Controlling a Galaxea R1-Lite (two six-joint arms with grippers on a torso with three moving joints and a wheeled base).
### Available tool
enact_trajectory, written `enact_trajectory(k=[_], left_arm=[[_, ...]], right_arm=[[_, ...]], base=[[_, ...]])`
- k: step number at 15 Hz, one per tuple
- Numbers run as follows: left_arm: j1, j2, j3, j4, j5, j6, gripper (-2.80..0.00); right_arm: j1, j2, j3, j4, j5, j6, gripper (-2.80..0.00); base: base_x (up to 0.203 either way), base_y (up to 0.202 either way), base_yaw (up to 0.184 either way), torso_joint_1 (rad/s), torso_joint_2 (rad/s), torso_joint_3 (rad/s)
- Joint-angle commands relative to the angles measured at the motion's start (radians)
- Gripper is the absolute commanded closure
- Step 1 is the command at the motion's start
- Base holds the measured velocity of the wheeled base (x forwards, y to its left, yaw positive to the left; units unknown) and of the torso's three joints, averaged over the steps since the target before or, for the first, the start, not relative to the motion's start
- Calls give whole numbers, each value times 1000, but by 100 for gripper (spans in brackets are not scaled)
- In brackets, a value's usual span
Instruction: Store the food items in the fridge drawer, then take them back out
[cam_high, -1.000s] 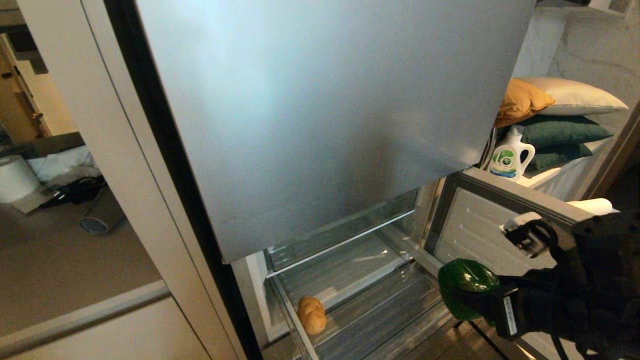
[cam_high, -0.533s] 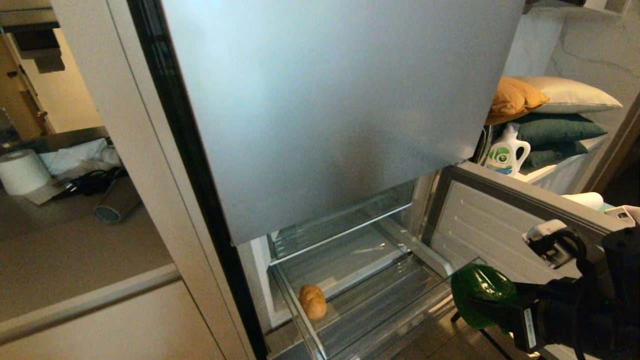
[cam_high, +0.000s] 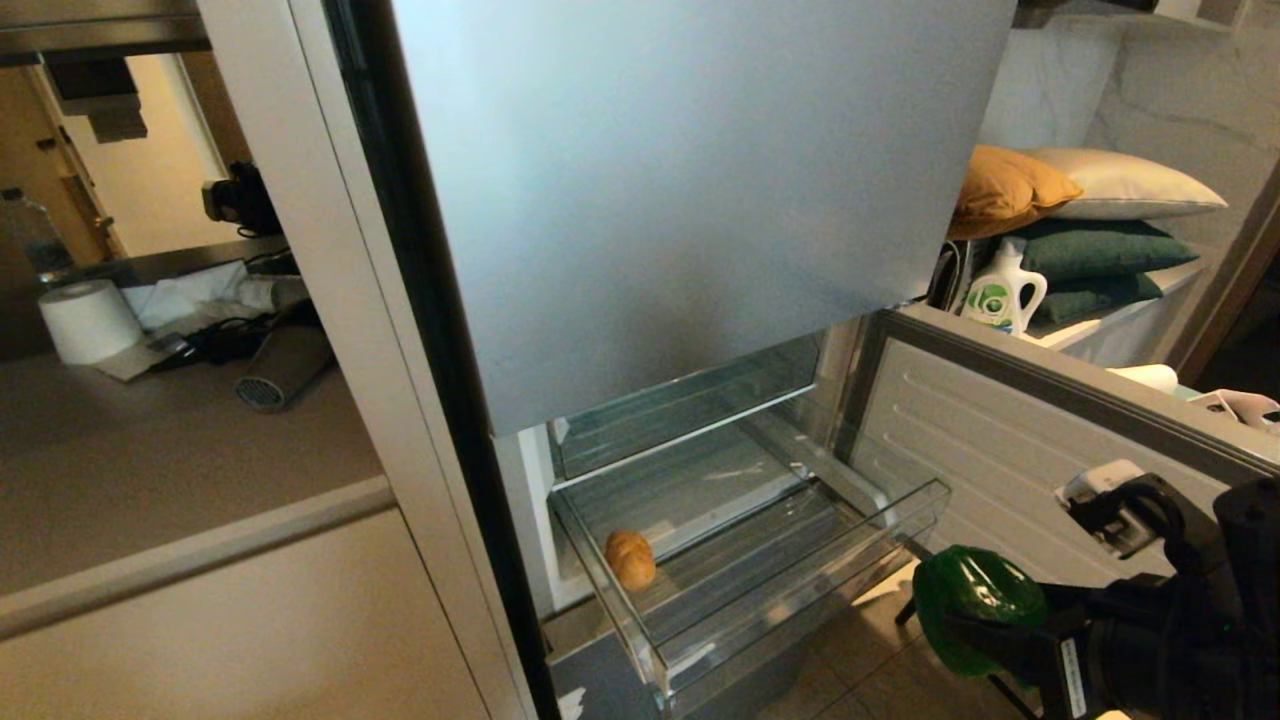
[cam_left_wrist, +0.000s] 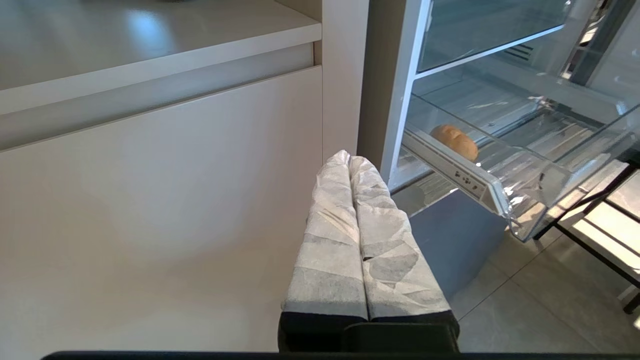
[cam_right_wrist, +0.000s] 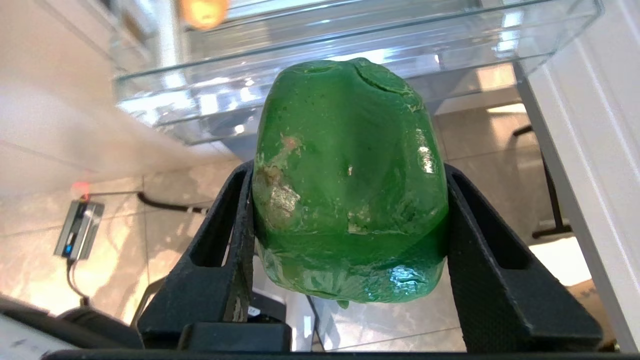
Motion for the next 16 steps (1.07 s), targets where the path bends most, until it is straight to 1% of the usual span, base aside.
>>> enact_trajectory(k=[1,5,7,14,16], left_arm=[[1,1,11,-1,0,0,0],[1,1,11,-2,0,0,0],[1,1,11,0,0,0,0],[1,1,11,0,0,0,0],[1,1,11,0,0,0,0]], right_arm=[[1,-8,7,0,0,1,0],[1,-11,27,-1,2,3,0],[1,-11,30,-2,2,3,0],[2,-13,29,-1,2,-2,0],[3,-13,31,-2,2,0,0]], base=[[0,0,0,0,0,0],[0,0,0,0,0,0],[2,87,-1,2,7,1],[0,193,-2,2,2,2],[0,129,4,2,3,2]])
